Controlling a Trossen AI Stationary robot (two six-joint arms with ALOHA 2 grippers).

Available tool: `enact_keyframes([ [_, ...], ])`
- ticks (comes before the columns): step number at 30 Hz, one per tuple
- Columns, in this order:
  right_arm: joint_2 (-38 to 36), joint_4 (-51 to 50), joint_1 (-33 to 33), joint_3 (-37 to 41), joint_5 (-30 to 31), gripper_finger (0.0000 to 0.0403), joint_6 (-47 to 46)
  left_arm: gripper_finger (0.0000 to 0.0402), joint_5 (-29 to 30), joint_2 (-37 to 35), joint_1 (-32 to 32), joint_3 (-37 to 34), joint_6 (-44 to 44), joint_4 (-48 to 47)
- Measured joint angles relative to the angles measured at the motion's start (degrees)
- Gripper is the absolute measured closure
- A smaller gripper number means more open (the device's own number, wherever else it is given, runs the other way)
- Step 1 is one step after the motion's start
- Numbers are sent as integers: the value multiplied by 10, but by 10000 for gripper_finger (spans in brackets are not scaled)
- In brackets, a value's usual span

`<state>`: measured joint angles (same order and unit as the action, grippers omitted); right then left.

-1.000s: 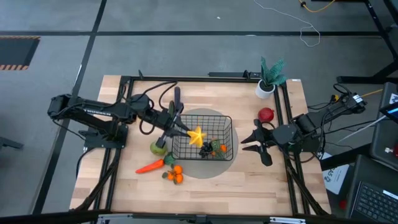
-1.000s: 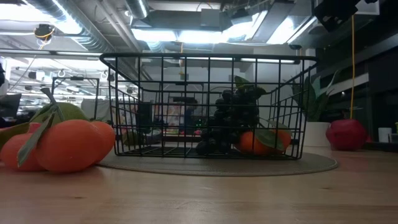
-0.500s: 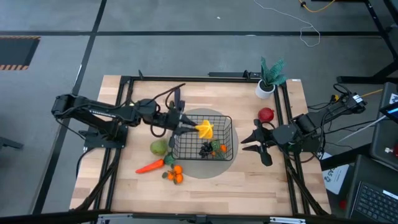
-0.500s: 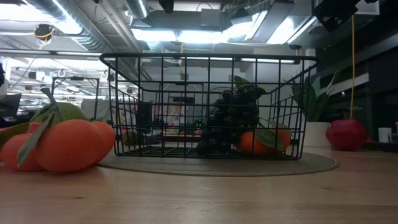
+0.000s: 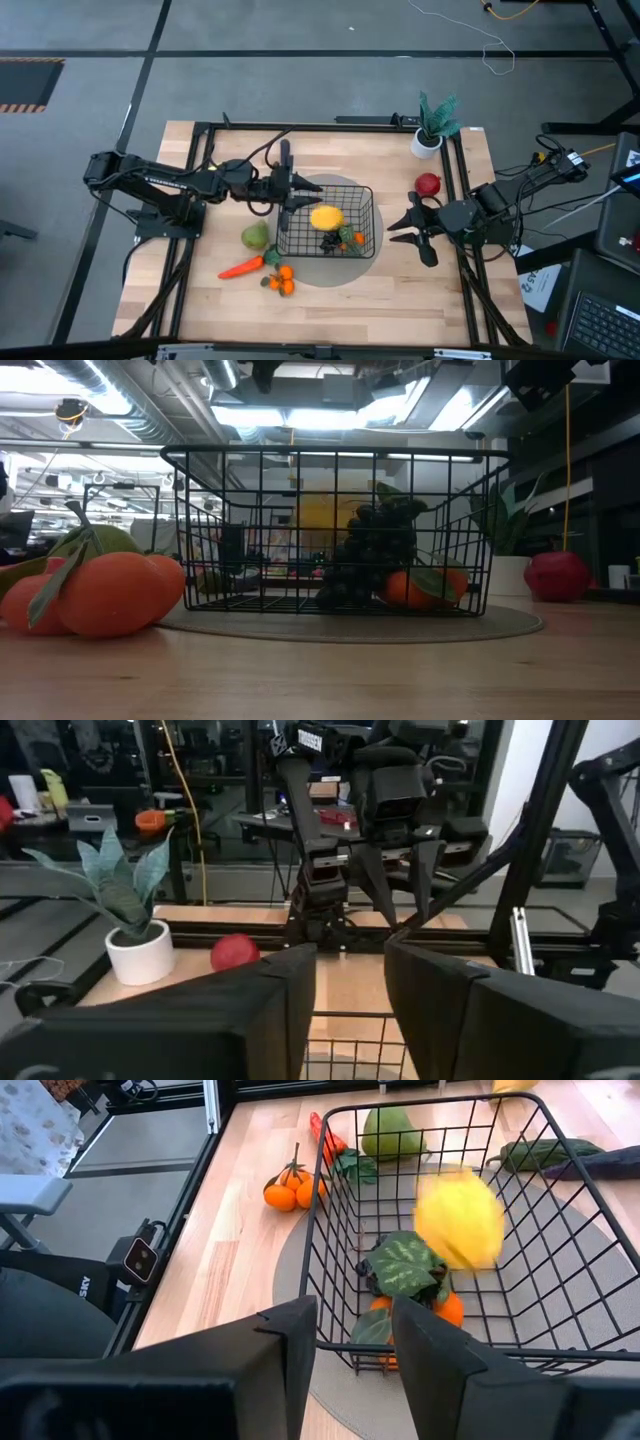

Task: Build produce basket
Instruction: Put the purple eggplant into the black wire basket

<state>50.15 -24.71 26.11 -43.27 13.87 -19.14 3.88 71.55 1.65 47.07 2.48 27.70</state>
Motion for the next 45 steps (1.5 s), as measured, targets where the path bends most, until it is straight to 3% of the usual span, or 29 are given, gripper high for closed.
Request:
enact_keyframes([
  [16, 0, -1, 0, 0, 0, 279, -1, 280, -1, -13, 0, 1, 0, -42],
  [22, 0, -5, 0, 0, 0, 279, -2, 280, 36, -25, -2, 1, 0, -65],
  [25, 0, -5, 0, 0, 0, 279, -3, 280, 105, -33, -1, -2, 0, -86],
  [30, 0, -5, 0, 0, 0, 279, -3, 280, 353, -52, -15, -1, -1, -109],
  [33, 0, -5, 0, 0, 0, 279, -2, 280, 430, -54, -49, 2, 30, -152],
  [36, 0, -5, 0, 0, 0, 279, -2, 280, 421, -54, -94, -1, 100, -202],
  [39, 0, -5, 0, 0, 0, 279, -2, 280, 357, -50, -142, 0, 154, -226],
  [45, 0, -5, 0, 0, 0, 279, -2, 278, 302, -31, -210, 0, 170, -230],
])
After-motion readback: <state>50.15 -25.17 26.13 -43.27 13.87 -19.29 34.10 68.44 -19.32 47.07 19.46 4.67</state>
